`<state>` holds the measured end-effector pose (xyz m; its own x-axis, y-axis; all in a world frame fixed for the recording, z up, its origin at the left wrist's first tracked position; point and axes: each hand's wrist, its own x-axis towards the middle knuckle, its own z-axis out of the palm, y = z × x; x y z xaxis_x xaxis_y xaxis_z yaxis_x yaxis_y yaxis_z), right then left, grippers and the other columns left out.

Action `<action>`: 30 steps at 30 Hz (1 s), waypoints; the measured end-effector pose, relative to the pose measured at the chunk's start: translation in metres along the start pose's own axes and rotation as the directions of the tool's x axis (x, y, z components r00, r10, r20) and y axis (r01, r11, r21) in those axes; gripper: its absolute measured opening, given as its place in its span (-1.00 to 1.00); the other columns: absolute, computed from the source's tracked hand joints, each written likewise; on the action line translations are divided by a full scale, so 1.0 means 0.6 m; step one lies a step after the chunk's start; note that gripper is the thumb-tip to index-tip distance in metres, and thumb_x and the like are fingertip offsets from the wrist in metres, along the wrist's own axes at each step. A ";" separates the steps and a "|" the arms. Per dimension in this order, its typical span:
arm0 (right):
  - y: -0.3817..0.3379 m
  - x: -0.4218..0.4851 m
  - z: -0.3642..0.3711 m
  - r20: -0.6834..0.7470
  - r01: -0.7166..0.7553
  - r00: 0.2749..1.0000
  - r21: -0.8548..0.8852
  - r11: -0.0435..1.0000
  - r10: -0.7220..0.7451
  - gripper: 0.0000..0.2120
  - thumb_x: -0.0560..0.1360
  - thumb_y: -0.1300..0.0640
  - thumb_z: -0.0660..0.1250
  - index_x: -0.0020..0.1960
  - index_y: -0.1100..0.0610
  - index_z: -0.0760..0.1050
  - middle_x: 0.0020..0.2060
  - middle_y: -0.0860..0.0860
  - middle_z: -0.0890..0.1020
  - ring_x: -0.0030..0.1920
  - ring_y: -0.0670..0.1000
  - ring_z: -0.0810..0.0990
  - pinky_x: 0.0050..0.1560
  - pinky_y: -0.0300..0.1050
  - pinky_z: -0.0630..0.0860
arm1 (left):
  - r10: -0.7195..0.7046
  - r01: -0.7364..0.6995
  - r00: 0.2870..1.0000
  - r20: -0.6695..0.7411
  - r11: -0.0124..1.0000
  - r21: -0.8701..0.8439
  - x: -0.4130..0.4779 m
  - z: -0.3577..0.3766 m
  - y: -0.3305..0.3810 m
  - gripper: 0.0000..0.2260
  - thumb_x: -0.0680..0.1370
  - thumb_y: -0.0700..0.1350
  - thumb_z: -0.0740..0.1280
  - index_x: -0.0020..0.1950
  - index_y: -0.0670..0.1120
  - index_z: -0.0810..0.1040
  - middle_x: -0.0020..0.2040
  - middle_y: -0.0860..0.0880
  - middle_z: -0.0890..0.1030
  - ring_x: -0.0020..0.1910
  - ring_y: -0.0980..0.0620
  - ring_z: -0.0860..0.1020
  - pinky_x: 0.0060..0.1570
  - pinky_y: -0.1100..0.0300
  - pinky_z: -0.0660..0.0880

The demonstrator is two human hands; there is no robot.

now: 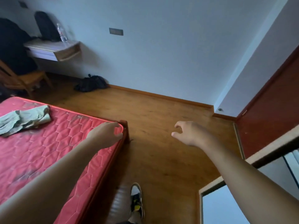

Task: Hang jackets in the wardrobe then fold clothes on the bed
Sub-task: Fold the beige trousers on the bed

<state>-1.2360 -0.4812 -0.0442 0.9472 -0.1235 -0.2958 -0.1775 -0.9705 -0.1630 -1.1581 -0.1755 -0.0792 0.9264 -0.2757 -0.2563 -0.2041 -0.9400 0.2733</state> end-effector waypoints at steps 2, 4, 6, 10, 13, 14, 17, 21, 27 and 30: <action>-0.014 0.079 -0.013 -0.004 0.025 1.000 -0.014 1.000 -0.025 -0.52 0.61 -0.24 0.22 0.45 -0.06 0.42 0.38 0.02 0.54 0.26 0.08 0.57 0.16 0.03 0.58 | -0.027 0.027 0.999 -0.034 0.999 -0.022 0.065 -0.014 -0.018 -0.55 0.57 0.11 0.32 0.45 0.04 0.47 0.38 -0.07 0.54 0.30 -0.08 0.54 0.19 -0.05 0.55; -0.026 0.162 -0.029 -0.004 0.040 0.999 -0.031 0.999 -0.041 -0.52 0.61 -0.24 0.22 0.46 -0.06 0.41 0.38 0.02 0.54 0.28 0.08 0.57 0.18 0.03 0.58 | -0.050 0.050 0.998 -0.040 0.999 -0.022 0.136 -0.030 -0.039 -0.54 0.56 0.13 0.32 0.44 0.04 0.47 0.36 -0.07 0.55 0.28 -0.08 0.54 0.17 -0.04 0.55; -0.039 0.247 -0.053 -0.004 0.046 0.999 -0.049 0.998 -0.047 -0.51 0.60 -0.26 0.22 0.46 -0.08 0.40 0.39 0.01 0.53 0.26 0.08 0.57 0.18 0.06 0.58 | -0.073 0.073 0.997 -0.023 0.997 -0.014 0.209 -0.051 -0.058 -0.53 0.57 0.13 0.32 0.46 0.03 0.45 0.37 -0.08 0.54 0.30 -0.09 0.53 0.20 0.00 0.53; -0.071 0.402 -0.104 -0.005 0.081 0.997 -0.048 0.996 -0.081 -0.51 0.59 -0.26 0.22 0.45 -0.08 0.40 0.39 0.00 0.53 0.25 0.07 0.58 0.18 0.06 0.58 | -0.122 0.122 0.992 -0.022 0.993 0.006 0.339 -0.101 -0.089 -0.50 0.59 0.15 0.30 0.49 0.01 0.42 0.44 -0.09 0.48 0.38 -0.08 0.47 0.29 0.00 0.45; -0.096 0.508 -0.139 0.007 0.129 0.992 -0.066 0.989 -0.129 -0.51 0.60 -0.25 0.22 0.46 -0.07 0.39 0.40 0.01 0.52 0.29 0.08 0.56 0.20 0.05 0.56 | -0.155 0.155 0.988 -0.016 0.988 -0.017 0.427 -0.132 -0.117 -0.49 0.57 0.17 0.30 0.48 0.02 0.42 0.45 -0.07 0.47 0.39 -0.07 0.47 0.31 -0.02 0.48; -0.102 0.543 -0.148 0.015 0.144 0.990 -0.069 0.987 -0.144 -0.50 0.60 -0.25 0.22 0.47 -0.07 0.39 0.40 0.01 0.52 0.29 0.08 0.56 0.19 0.05 0.56 | -0.166 0.166 0.986 -0.013 0.986 -0.022 0.455 -0.140 -0.126 -0.49 0.56 0.18 0.30 0.48 0.02 0.43 0.44 -0.07 0.48 0.38 -0.06 0.47 0.30 -0.04 0.48; -0.113 0.648 -0.166 0.034 0.189 0.982 -0.072 0.979 -0.187 -0.50 0.60 -0.26 0.22 0.46 -0.08 0.39 0.39 -0.01 0.53 0.27 0.06 0.57 0.16 0.03 0.58 | -0.217 0.217 0.976 -0.010 0.976 -0.033 0.534 -0.154 -0.147 -0.49 0.54 0.18 0.31 0.46 0.04 0.44 0.42 -0.06 0.50 0.37 -0.06 0.49 0.30 -0.06 0.49; -0.118 0.802 -0.182 0.064 0.260 0.965 -0.069 0.963 -0.255 -0.51 0.60 -0.25 0.22 0.46 -0.08 0.39 0.39 -0.01 0.52 0.27 0.06 0.57 0.16 0.03 0.58 | -0.298 0.297 0.954 -0.021 0.953 -0.058 0.654 -0.165 -0.162 -0.50 0.54 0.15 0.32 0.46 0.03 0.45 0.41 -0.09 0.50 0.37 -0.08 0.48 0.33 -0.02 0.46; -0.132 1.074 -0.230 0.097 0.438 0.898 -0.111 0.892 -0.429 -0.50 0.61 -0.25 0.22 0.48 -0.08 0.37 0.38 0.00 0.54 0.29 0.07 0.56 0.07 -0.04 0.52 | -0.448 0.437 0.891 -0.078 0.890 -0.129 0.841 -0.181 -0.172 -0.49 0.53 0.15 0.33 0.45 0.01 0.46 0.38 -0.09 0.53 0.35 -0.08 0.50 0.31 0.00 0.47; -0.163 1.187 -0.268 0.143 0.539 0.841 -0.130 0.832 -0.522 -0.49 0.60 -0.25 0.22 0.49 -0.08 0.37 0.39 0.00 0.53 0.31 0.07 0.55 0.14 0.00 0.53 | -0.555 0.535 0.828 -0.078 0.824 -0.185 0.897 -0.201 -0.172 -0.47 0.49 0.19 0.30 0.43 0.01 0.48 0.35 -0.11 0.55 0.31 -0.12 0.53 0.26 -0.01 0.50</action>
<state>-0.5009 -0.5073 -0.0876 0.8509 0.4327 -0.2980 0.3977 -0.9011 -0.1728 -0.6006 -0.2023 -0.1338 0.9053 0.3091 -0.2913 0.3859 -0.8851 0.2602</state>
